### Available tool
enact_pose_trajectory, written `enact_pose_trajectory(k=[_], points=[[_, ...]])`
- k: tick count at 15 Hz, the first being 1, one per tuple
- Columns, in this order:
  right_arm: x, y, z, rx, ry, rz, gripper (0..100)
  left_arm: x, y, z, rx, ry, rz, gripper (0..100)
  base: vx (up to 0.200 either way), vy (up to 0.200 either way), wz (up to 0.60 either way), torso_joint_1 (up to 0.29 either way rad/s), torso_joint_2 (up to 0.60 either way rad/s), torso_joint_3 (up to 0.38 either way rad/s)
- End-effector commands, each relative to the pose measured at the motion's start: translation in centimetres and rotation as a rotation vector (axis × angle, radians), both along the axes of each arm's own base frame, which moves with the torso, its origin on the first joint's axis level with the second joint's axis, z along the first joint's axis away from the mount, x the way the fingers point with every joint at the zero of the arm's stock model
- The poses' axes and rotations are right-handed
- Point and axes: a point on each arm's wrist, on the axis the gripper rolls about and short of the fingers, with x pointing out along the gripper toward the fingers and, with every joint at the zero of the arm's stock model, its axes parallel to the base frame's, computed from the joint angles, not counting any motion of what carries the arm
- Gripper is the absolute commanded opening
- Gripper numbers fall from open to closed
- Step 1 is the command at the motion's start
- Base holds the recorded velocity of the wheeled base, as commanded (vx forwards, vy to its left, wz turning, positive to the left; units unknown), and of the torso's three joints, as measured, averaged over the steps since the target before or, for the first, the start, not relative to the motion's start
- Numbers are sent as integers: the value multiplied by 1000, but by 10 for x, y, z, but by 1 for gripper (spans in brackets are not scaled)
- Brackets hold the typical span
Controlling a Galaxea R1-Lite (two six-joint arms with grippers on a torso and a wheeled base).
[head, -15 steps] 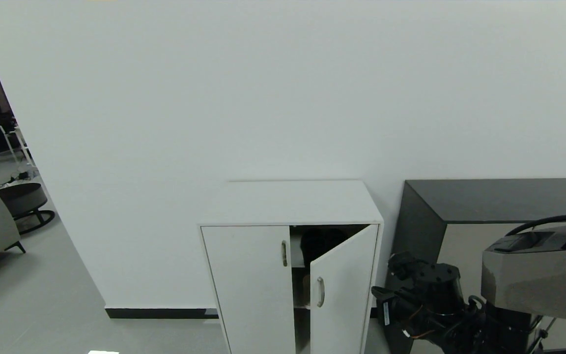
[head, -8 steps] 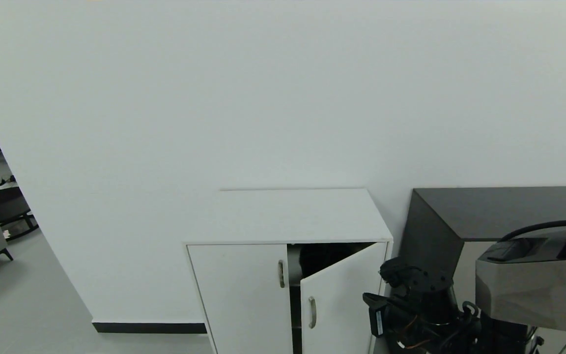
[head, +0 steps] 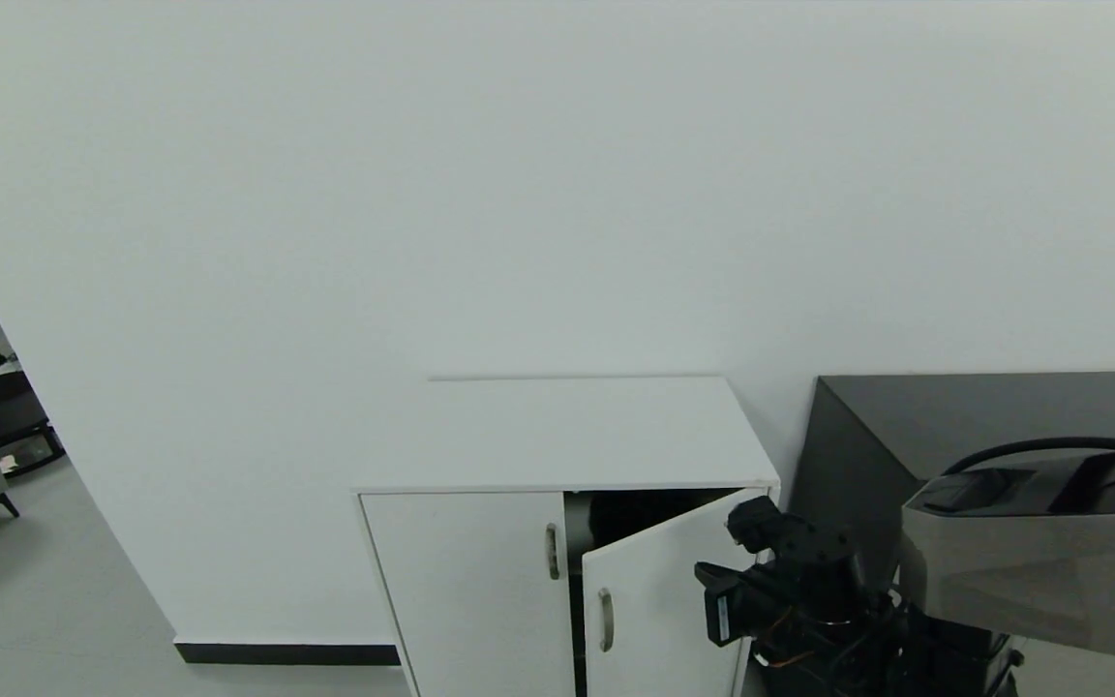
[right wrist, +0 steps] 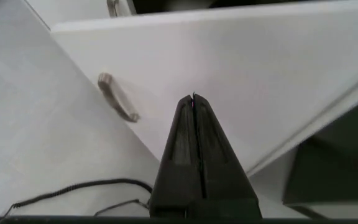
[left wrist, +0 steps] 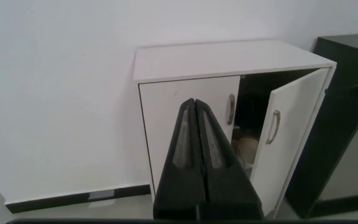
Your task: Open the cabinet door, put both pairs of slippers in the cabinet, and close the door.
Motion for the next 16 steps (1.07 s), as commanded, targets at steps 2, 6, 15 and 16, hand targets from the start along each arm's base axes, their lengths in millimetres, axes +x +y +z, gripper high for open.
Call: enact_pose_trajectory(k=[2,6,15,16], points=[[19,8,-10,-6,8,-14,0,0,0,0,0,1,0,0,0,0,0,0,0,0],[52,7,-3,-7,9,-58,0,0,0,0,1,1,-2,0,0,0,0,0,0,0],[87,21,-2,-17,19,-77,0,0,0,0,1,1,-2,0,0,0,0,0,0,0],[87,21,-1,-18,17,-76,0,0,0,0,1,1,-2,0,0,0,0,0,0,0]])
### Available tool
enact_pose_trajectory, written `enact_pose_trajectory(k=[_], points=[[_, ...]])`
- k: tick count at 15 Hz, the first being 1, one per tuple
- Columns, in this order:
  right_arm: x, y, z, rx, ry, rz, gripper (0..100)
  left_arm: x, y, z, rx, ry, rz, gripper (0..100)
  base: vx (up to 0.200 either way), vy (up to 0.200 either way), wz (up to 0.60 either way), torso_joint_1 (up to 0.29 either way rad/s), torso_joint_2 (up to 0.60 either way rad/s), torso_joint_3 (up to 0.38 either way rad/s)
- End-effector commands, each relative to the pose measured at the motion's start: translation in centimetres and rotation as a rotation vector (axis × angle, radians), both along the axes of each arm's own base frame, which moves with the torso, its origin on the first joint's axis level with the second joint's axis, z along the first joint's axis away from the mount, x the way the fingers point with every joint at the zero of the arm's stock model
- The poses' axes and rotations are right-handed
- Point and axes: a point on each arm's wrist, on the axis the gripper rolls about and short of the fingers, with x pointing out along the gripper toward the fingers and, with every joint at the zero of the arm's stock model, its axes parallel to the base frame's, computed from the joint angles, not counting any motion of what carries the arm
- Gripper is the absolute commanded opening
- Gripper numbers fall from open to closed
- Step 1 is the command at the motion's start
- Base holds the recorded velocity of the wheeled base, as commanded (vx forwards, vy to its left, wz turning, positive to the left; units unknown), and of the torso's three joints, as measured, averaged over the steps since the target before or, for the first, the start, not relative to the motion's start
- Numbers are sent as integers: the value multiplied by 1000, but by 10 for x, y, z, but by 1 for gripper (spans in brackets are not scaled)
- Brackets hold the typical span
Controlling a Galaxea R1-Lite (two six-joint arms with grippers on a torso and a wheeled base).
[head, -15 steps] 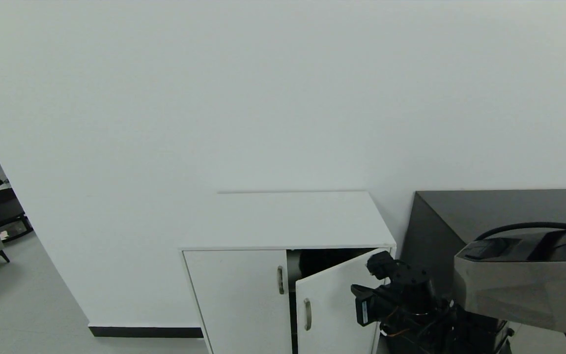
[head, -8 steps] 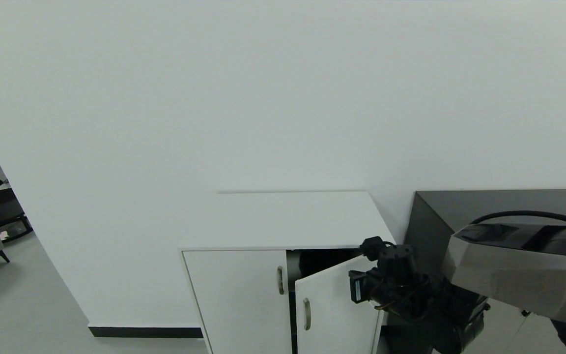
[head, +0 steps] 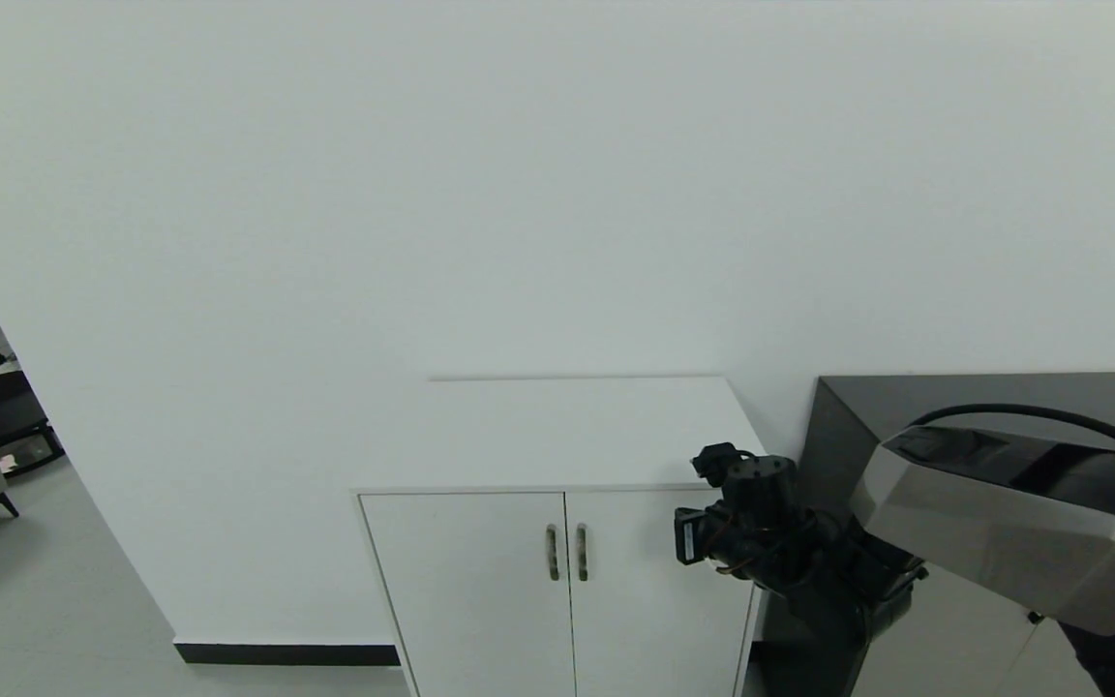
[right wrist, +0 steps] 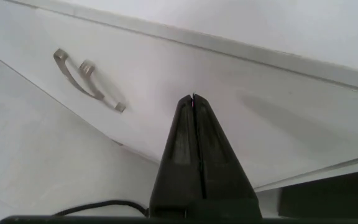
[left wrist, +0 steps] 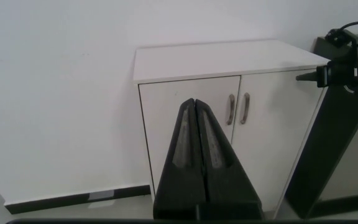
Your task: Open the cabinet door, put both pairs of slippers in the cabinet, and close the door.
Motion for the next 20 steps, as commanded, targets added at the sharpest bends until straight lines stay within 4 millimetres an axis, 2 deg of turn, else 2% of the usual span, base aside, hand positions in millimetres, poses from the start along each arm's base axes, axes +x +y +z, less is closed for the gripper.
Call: enact_pose_trajectory(k=[1,5,8,9,11,14,15,17,20], points=[[1,1,0,2,-3,1,0,0,0,0,0,1,0,0,0,0,0,0,0,0],[-4,-2,0,-6,5,-5,0,0,0,0,0,1,0,0,0,0,0,0,0,0],[-36,-14,30,-27,2,-26,0,0,0,0,-1,1,0,0,0,0,0,0,0,0],[-65,-29,54,-47,-7,-62,0,0,0,0,-1,1,0,0,0,0,0,0,0,0],[-110,-62,76,-97,-10,-148,0,0,0,0,-3,1,0,0,0,0,0,0,0,0],[-154,-111,92,-125,-3,-230,0,0,0,0,-4,1,0,0,0,0,0,0,0,0],[-173,-137,93,-162,6,-280,0,0,0,0,-4,1,0,0,0,0,0,0,0,0],[-191,-165,93,-210,10,-343,0,0,0,0,-4,1,0,0,0,0,0,0,0,0],[-214,-181,96,-193,20,-376,0,0,0,0,-4,1,0,0,0,0,0,0,0,0]])
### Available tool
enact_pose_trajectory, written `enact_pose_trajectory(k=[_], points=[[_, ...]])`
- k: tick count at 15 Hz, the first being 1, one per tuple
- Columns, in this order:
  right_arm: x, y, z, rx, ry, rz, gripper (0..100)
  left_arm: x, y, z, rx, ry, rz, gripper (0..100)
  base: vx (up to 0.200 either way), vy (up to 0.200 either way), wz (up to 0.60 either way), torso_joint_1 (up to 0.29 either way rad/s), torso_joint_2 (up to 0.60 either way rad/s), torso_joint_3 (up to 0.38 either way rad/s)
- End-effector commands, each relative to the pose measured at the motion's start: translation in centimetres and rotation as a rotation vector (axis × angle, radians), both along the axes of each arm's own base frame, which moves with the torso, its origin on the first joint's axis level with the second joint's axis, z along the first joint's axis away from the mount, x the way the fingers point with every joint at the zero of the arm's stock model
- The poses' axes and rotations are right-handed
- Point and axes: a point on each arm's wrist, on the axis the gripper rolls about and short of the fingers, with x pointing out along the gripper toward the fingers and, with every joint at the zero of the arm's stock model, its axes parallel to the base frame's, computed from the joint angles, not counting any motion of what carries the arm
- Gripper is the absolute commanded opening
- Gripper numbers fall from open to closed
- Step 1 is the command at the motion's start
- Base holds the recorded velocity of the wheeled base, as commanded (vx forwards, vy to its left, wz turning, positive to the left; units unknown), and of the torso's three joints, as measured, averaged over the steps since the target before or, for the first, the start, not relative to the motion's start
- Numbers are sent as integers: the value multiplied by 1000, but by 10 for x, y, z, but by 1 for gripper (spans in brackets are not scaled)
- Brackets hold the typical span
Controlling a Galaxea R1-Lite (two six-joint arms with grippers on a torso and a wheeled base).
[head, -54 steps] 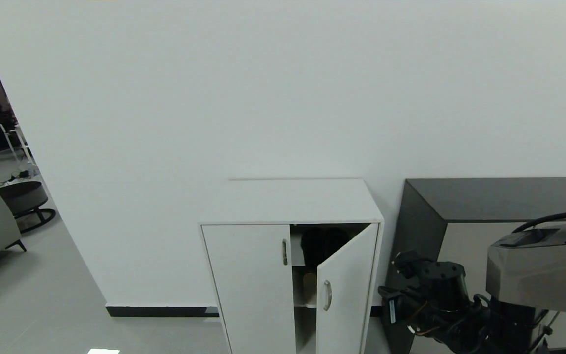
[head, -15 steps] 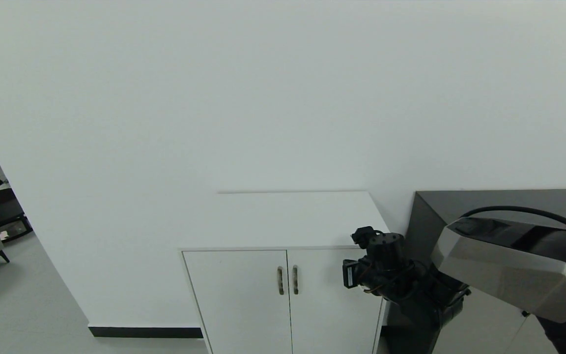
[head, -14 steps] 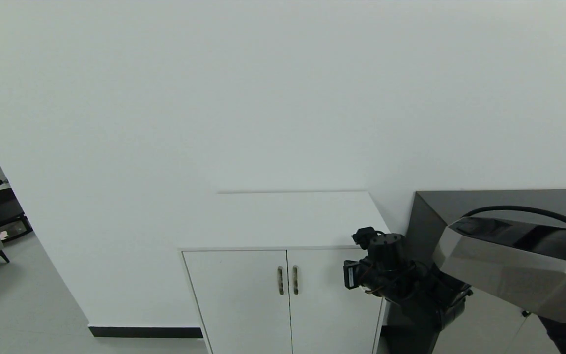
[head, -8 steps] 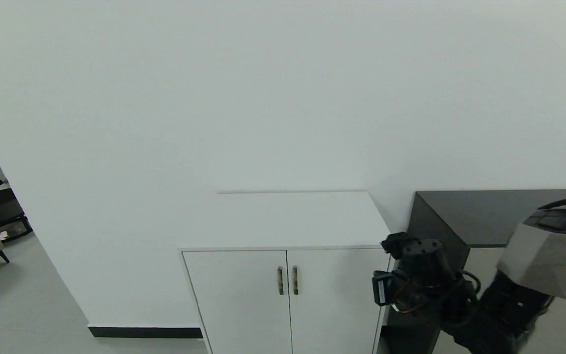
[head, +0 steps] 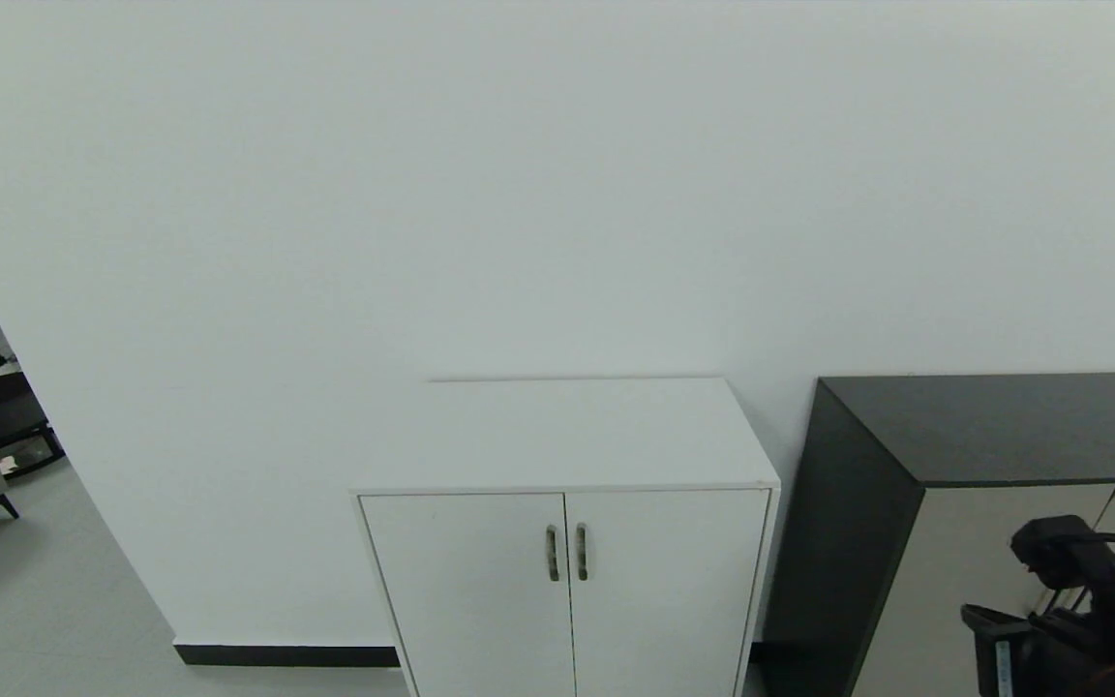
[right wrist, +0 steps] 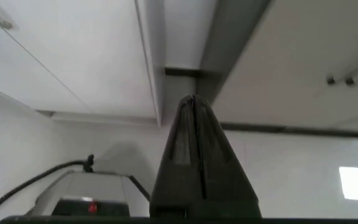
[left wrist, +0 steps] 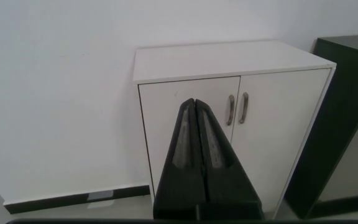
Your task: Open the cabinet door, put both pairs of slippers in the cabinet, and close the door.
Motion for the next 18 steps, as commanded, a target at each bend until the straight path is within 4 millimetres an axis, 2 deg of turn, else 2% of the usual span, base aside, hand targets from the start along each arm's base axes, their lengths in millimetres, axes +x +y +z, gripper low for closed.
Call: enact_pose_trajectory(k=[1,4,7,9,12,18], points=[[-23,-16,14,27,-49,-38,0,0,0,0,0,1,2,0,0,0,0,0,0,0],[-42,-22,19,38,-31,-16,0,0,0,0,-8,2,5,0,0,0,0,0,0,0],[-79,-31,20,54,20,27,0,0,0,0,-12,2,14,0,0,0,0,0,0,0],[-112,-39,18,87,8,84,0,0,0,0,-12,2,14,0,0,0,0,0,0,0],[-143,-47,8,71,-15,107,0,0,0,0,-12,2,14,0,0,0,0,0,0,0],[-152,-50,9,80,-138,113,0,0,0,0,-12,2,14,0,0,0,0,0,0,0]])
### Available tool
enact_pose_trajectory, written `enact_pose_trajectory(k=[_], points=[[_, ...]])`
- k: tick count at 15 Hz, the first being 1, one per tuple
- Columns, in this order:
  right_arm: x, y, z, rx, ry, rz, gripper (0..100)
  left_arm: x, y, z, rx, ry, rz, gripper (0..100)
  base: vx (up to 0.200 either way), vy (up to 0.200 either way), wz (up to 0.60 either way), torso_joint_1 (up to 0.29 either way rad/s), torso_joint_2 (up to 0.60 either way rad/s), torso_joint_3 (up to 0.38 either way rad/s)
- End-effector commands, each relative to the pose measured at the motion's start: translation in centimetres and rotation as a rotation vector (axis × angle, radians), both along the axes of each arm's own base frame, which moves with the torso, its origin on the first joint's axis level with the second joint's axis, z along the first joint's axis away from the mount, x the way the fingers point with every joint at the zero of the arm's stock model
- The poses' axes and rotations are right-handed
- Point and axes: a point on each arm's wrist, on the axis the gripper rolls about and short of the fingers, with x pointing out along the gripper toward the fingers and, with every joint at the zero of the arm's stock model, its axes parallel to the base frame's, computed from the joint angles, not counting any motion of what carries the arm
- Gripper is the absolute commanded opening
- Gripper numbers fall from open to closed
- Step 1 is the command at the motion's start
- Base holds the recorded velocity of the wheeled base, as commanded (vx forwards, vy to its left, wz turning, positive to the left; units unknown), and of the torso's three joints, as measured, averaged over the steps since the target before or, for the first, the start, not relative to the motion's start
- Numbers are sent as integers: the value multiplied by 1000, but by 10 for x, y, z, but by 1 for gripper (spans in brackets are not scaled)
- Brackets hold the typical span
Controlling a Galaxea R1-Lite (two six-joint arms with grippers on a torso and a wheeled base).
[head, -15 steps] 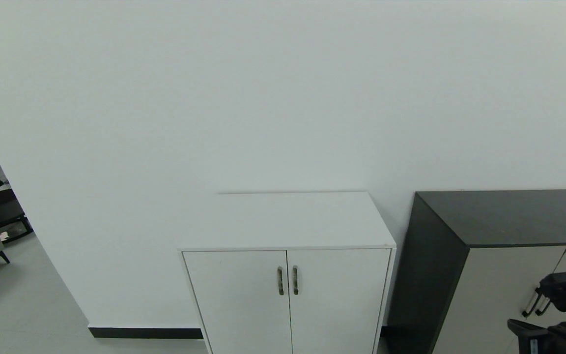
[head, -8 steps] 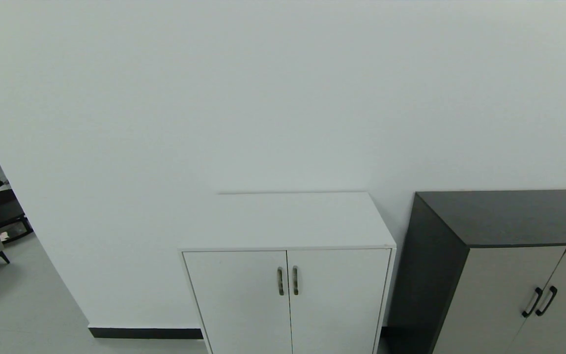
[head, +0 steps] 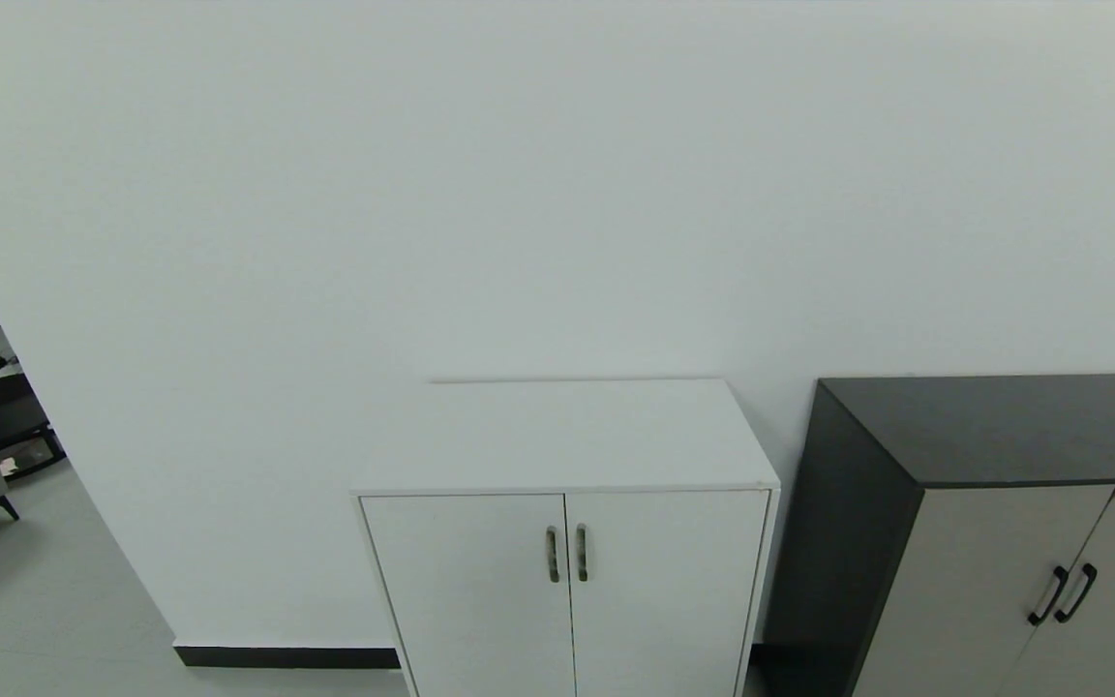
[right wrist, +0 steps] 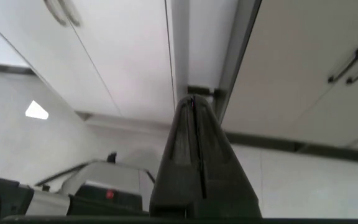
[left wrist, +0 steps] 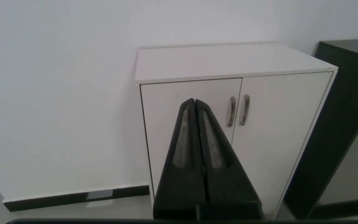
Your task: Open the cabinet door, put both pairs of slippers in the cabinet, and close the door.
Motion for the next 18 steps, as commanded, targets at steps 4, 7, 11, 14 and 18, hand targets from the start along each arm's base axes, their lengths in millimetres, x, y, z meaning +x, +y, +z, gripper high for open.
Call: enact_pose_trajectory(k=[4,7,11,14,18], points=[[-7,-2,1,23,-87,-8,0,0,0,0,0,1,0,0,0,0,0,0,0,0],[-20,-5,1,41,-250,-66,0,0,0,0,0,1,0,0,0,0,0,0,0,0],[-29,-6,-1,75,-365,-117,0,0,0,0,0,1,0,0,0,0,0,0,0,0],[-29,-5,0,62,-369,-164,0,0,0,0,0,1,0,0,0,0,0,0,0,0],[-34,-4,-2,49,-427,-247,0,0,0,0,1,1,0,0,0,0,0,0,0,0]])
